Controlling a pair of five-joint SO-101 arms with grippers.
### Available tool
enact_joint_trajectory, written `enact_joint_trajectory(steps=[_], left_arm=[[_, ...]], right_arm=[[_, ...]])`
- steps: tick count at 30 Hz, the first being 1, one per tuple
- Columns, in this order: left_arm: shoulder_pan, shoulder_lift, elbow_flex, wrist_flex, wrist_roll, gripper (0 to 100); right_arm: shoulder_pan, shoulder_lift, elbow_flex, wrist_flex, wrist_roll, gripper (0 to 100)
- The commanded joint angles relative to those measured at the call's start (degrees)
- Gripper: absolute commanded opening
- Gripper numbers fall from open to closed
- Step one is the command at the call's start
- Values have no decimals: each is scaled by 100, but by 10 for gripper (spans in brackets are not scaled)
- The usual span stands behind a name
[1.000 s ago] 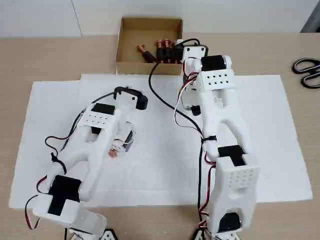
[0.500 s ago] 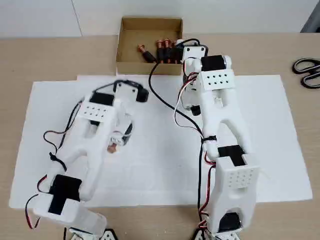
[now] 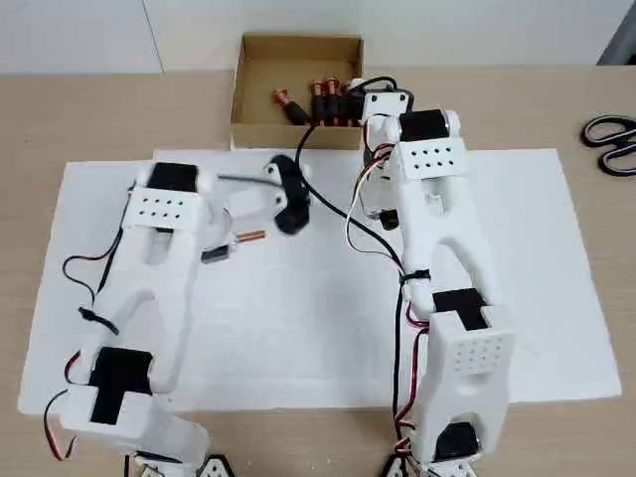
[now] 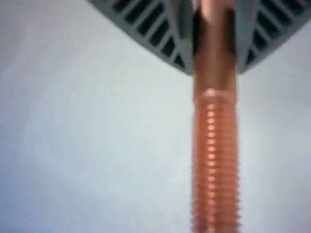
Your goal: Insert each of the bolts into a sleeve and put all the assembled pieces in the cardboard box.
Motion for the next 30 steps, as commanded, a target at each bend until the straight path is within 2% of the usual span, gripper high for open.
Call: enact_joint_trajectory(steps=[1, 4, 9, 11, 16, 24, 26, 27, 30], left_arm=[[-18, -26, -242, -554, -501, 7], [53, 123, -189, -993, -501, 7], [149, 563, -215, -1152, -747, 10], [149, 686, -215, -1178, -633, 15], [149, 756, -224, -1187, -343, 98], [123, 747, -435, -1398, 237, 101], [114, 747, -725, -1380, 870, 101], [105, 747, -901, -1363, 1442, 101], [97, 677, -1604, -765, 3868, 102]], right_arm=[[57, -409, -264, 22, 18, 4], [48, -409, -264, 22, 18, 4], [48, -409, -264, 22, 18, 4], [48, -409, -255, 31, 18, 4], [48, -409, -255, 31, 18, 4], [31, -409, -255, 31, 18, 4], [40, -409, -255, 31, 18, 4], [40, -409, -255, 31, 18, 4], [40, -409, -255, 31, 35, 4]])
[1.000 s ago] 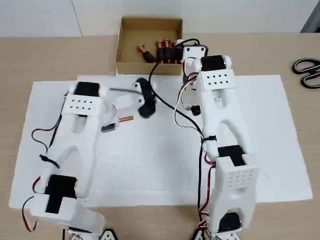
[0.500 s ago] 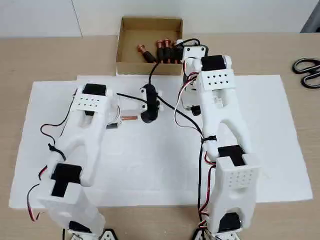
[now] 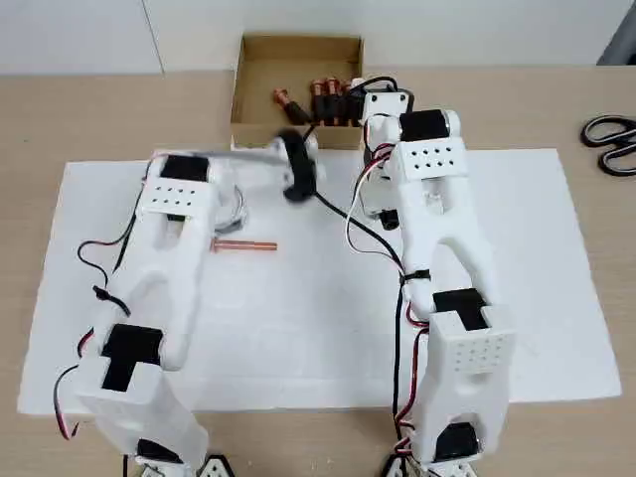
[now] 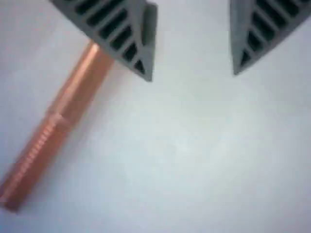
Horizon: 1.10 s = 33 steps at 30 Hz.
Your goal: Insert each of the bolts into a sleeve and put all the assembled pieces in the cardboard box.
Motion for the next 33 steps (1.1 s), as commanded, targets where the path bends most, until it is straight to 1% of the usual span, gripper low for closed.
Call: enact_joint_trajectory(steps=[1, 3, 5, 7, 9, 13, 14, 17, 19, 21, 26, 30, 33], left_arm=[[-62, -193, -1015, 695, 3024, 103], [-97, -290, -1508, 1275, 4413, 104], [-88, -360, -1903, 1873, 5644, 104], [-88, -404, -2193, 2505, 6655, 104], [-79, -440, -2343, 2980, 7473, 100], [-114, -633, -2053, 2910, 8914, 57], [-79, -633, -1965, 2787, 9354, 46], [-132, -554, -1692, 2488, 11182, 24], [-132, -431, -1534, 2303, 11947, 21], [-88, -202, -1402, 2057, 12185, 22], [123, 633, -1393, 1829, 12185, 22], [123, 1187, -1429, 1442, 12185, 24], [79, 1257, -1429, 1398, 12211, 67]], right_arm=[[48, -418, -255, 31, 44, 4], [48, -435, -255, 31, 44, 4], [48, -444, -255, 31, 44, 4], [48, -444, -255, 31, 44, 4], [48, -444, -255, 31, 44, 4], [48, -444, -255, 31, 44, 4], [48, -444, -255, 31, 44, 4], [48, -453, -264, 127, 44, 4], [40, -453, -255, 154, 35, 4], [48, -453, -255, 207, 26, 4], [48, -453, -255, 251, 35, 4], [48, -453, -255, 251, 35, 4], [48, -453, -255, 259, 26, 4]])
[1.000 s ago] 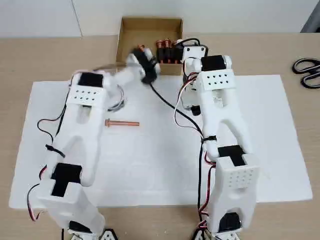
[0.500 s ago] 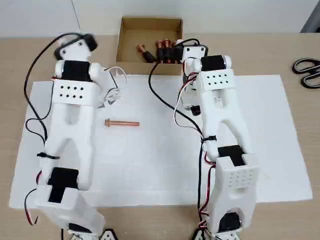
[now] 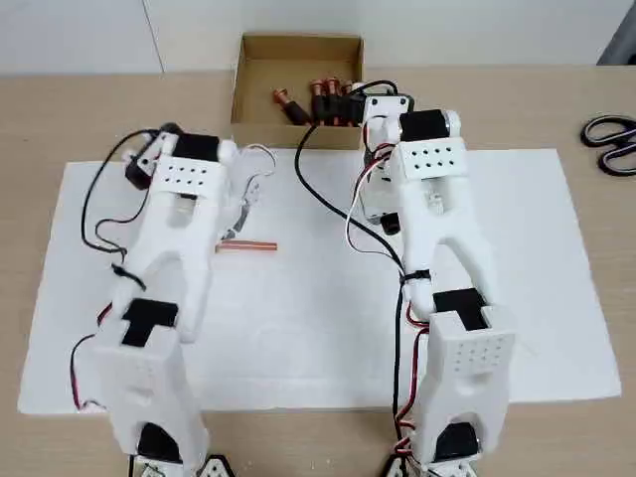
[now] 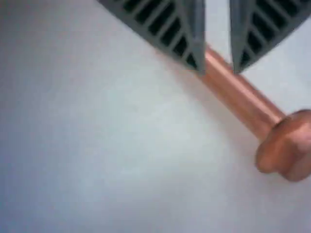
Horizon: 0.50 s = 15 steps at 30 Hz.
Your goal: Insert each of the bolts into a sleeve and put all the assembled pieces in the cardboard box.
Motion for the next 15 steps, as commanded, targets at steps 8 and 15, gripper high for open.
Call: enact_joint_trajectory(steps=[8, 15], left_arm=[[-9, -18, -31, 167, 273, 181], [-343, -9, 4, 299, 440, 181]], right_arm=[[48, -453, -255, 57, 26, 4], [48, -453, -255, 57, 18, 4]])
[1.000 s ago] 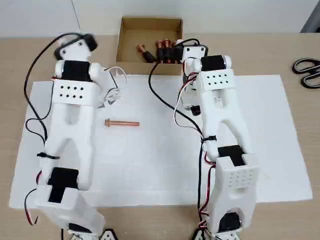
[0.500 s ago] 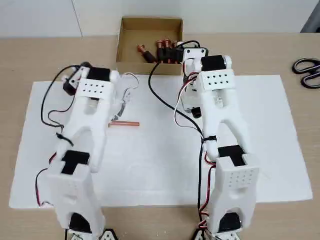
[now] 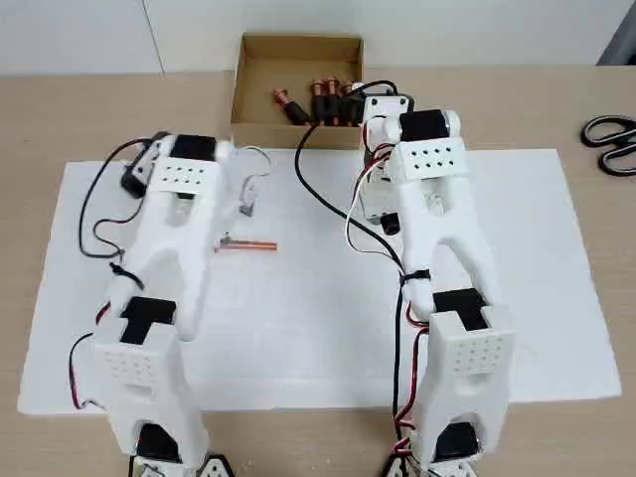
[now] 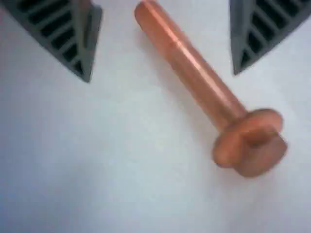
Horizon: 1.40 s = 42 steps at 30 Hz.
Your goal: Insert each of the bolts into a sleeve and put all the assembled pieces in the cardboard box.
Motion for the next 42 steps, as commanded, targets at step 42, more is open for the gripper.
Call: enact_joint_trajectory(steps=[42], left_arm=[[237, -97, -523, 290, -2769, 6]], right_arm=[[40, -453, -255, 57, 18, 4]])
